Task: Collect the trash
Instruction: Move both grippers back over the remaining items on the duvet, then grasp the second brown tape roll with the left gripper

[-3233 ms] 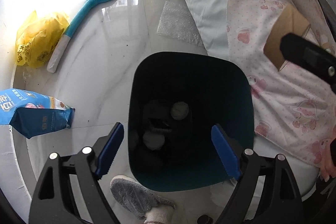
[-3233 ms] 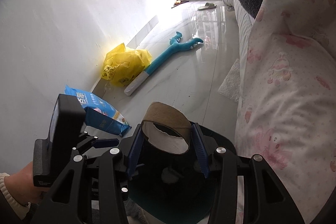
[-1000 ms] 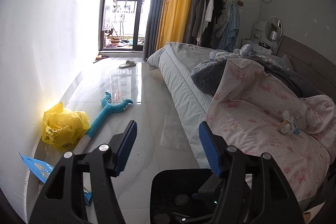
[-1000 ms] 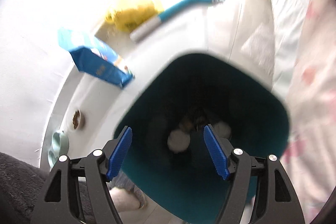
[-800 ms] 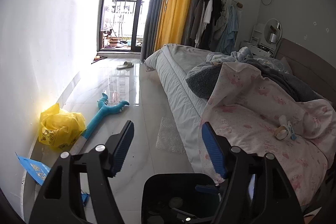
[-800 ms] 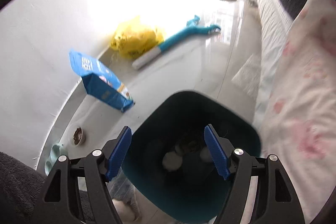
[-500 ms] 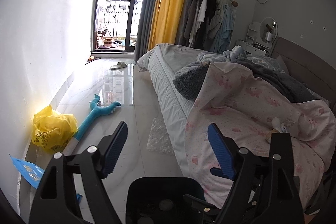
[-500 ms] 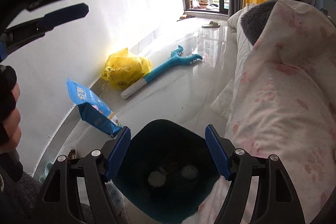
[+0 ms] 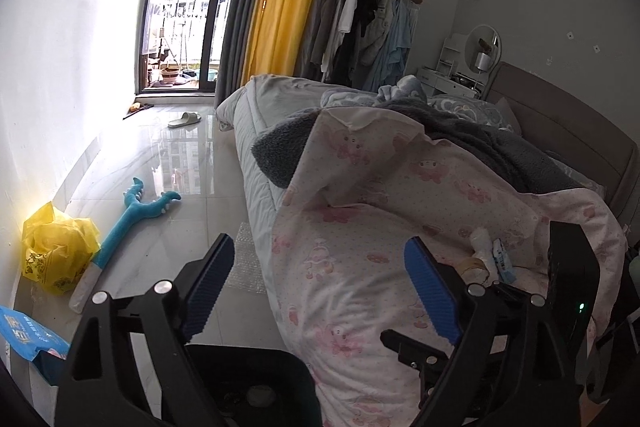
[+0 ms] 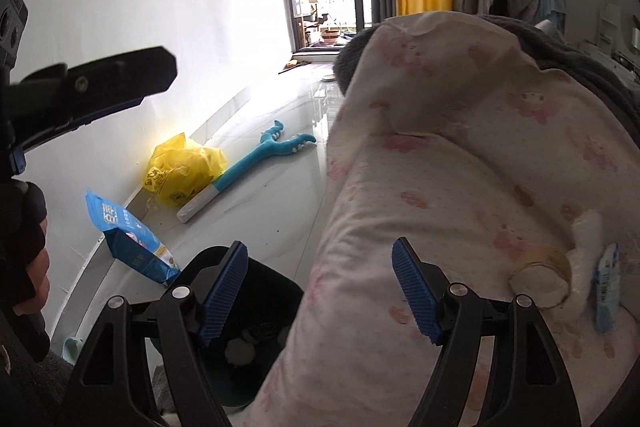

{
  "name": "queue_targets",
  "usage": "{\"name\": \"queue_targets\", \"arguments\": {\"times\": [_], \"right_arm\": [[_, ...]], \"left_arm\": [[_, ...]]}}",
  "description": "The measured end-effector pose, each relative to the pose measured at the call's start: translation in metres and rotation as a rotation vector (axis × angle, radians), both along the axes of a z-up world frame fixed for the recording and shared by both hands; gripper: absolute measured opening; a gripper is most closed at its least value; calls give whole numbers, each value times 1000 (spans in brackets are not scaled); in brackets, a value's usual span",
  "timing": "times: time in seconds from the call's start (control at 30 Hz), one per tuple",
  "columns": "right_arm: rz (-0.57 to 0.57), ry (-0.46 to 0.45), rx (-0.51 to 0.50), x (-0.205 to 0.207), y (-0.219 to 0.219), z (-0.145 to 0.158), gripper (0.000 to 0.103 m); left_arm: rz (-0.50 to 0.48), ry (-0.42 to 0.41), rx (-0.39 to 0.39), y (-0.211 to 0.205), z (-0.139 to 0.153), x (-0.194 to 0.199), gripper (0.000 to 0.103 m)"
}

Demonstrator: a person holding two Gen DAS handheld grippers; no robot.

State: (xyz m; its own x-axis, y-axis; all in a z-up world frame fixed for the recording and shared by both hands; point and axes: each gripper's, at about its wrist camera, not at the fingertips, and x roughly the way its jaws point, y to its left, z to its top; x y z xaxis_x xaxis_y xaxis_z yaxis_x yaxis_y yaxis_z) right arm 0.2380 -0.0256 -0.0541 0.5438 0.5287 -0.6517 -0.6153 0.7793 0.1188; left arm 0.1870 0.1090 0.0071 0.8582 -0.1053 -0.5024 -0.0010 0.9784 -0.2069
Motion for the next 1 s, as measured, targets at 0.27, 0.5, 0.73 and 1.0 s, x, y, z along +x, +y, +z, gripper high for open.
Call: {"name": "queue_targets", "arguments": {"times": [0.27,0.5,0.73,1.0], "right_arm": [[-139,5,45,24,-79,7,76],[-220,45,76,38,-127,1,71],[-263,95,102,46,-157,-9,68],[-327,218,213,60,-197,-33,58]], "left_arm": [[-72,21,-25,-51,-7,27,89],[-138,66,-47,-93,-24,50,89],[-229,138,-125,-118,-43,72,87],[-238,217,-282,-127,-65,94,84]]}}
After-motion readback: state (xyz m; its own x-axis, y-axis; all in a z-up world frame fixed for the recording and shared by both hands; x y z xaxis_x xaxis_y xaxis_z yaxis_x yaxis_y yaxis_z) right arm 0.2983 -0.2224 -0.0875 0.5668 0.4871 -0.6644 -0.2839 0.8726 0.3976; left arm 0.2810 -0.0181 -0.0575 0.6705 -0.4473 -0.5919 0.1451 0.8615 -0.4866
